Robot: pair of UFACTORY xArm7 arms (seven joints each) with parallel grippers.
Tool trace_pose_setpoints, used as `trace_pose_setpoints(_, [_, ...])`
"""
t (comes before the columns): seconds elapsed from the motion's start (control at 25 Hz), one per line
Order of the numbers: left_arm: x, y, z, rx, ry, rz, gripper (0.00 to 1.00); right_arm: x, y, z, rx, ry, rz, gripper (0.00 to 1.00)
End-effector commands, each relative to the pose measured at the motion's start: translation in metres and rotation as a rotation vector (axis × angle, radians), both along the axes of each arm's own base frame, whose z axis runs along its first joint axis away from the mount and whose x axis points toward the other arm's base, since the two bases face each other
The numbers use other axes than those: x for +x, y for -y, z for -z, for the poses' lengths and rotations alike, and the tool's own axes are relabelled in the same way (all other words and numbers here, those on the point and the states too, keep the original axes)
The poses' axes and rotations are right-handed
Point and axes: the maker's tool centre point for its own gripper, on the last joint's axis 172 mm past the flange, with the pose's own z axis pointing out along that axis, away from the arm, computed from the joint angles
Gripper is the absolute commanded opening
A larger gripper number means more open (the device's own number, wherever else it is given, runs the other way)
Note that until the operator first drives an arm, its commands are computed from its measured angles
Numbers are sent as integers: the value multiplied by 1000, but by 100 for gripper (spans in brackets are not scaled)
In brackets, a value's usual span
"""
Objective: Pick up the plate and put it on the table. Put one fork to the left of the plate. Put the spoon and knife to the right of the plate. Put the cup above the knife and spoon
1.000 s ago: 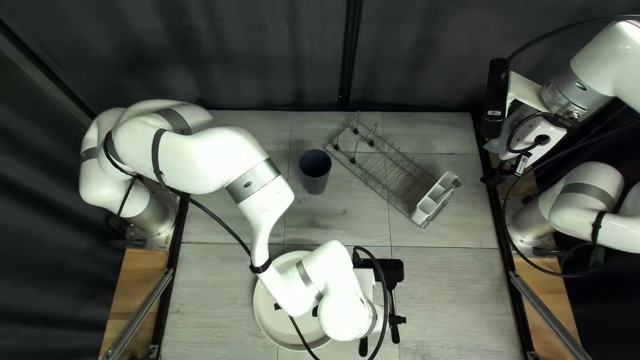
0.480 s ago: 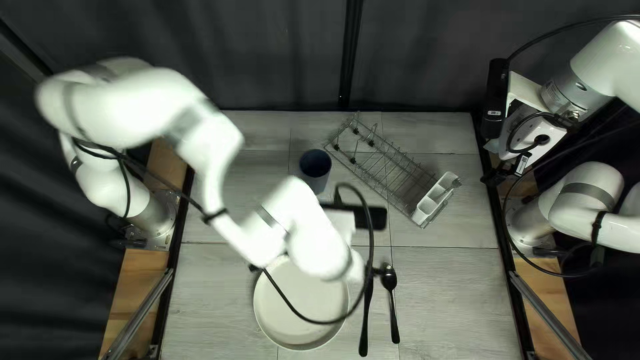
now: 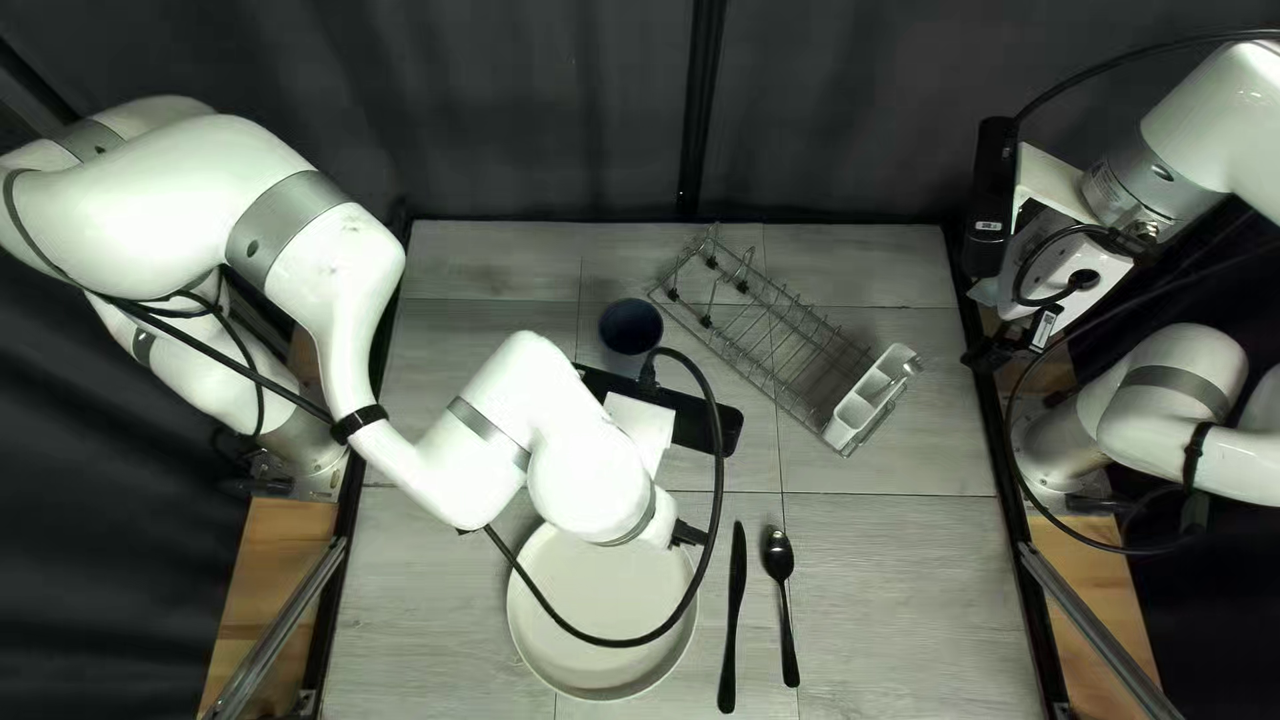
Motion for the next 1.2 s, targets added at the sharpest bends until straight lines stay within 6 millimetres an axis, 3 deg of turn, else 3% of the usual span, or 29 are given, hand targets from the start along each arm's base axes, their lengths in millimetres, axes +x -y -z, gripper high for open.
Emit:
trace_pose_setpoints(0.04, [-26,-22,-29,-4,16,29,100,0,0,0,0,0,0,100])
trace_pose_setpoints(0.48, [-29,-24,-28,-23,5,44,100,0,0,0,0,0,0,100])
trace_pose_setpoints(0.56, [-38,-31,-42,-34,14,164,100,0,0,0,0,0,0,100])
trace_pose_setpoints(0.76, [-84,-49,-77,-46,38,463,100,0,0,0,0,0,0,100])
trace_pose_setpoints(0.92, [-101,-30,-83,-8,64,577,100,0,0,0,0,0,0,100])
trace_pose_setpoints(1.04, [-100,-11,-75,16,70,649,100,0,0,0,0,0,0,100])
trace_pose_setpoints(1.2, [-101,-6,-67,42,68,708,100,0,0,0,0,0,0,100])
